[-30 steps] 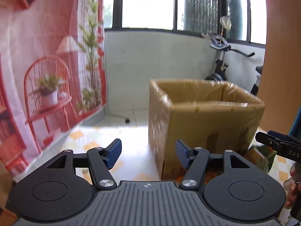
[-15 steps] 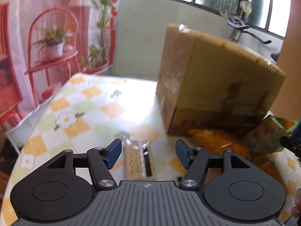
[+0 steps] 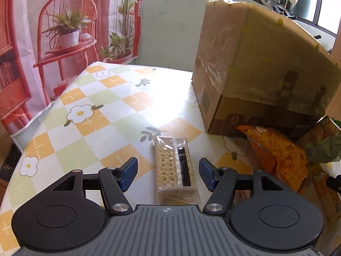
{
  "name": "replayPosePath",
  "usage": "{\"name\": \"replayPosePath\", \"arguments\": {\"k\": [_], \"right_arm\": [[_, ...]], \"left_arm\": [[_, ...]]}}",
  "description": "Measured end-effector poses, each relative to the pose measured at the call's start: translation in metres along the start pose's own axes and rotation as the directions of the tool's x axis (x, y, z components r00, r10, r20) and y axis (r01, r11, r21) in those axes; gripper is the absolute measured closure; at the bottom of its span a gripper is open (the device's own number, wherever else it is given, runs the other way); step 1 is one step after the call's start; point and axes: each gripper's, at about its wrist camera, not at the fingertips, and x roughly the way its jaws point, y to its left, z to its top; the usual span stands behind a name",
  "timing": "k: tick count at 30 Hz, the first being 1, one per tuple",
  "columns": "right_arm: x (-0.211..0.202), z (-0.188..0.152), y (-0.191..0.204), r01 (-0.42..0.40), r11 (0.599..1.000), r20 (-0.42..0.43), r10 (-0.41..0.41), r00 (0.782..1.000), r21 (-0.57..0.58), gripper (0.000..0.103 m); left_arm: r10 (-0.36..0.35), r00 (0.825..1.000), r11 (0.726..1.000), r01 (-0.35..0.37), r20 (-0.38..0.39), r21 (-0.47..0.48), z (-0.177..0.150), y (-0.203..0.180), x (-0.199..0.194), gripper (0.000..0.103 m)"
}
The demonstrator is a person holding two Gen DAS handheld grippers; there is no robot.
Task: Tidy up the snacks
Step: 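Move both open tools back down to the snack pile, then grasp the cracker pack with the left tool while the right tool grasps the orange stick snack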
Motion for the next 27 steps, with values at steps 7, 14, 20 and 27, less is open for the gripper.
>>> {"name": "replayPosePath", "arguments": {"k": [7,14,20,27], "right_arm": [[0.005,-0.014,0.002,0.004,1.0,-0.092,-0.005,0.996,-0.012,0.047],[0.013,-0.016,0.004,-0.05,0.999,-0.096,0.05,0.994,-0.001,0.057],[0.015,-0.016,0.003,-0.061,0.998,-0.097,0.062,0.993,0.019,0.057],[0.016,-0.018,0.0,-0.069,0.997,-0.094,0.071,0.993,0.027,0.057]], "left_arm": [[0.005,1.0,1.0,-0.005,-0.026,0.006,-0.003,-0.001,0.013,0.037],[0.008,1.0,0.999,-0.009,-0.03,-0.042,0.005,-0.002,0.031,0.037],[0.026,0.998,1.0,-0.027,-0.054,-0.013,0.009,-0.013,0.047,0.038],[0.036,0.998,0.999,-0.036,-0.059,-0.007,0.005,-0.017,0.044,0.055]]}}
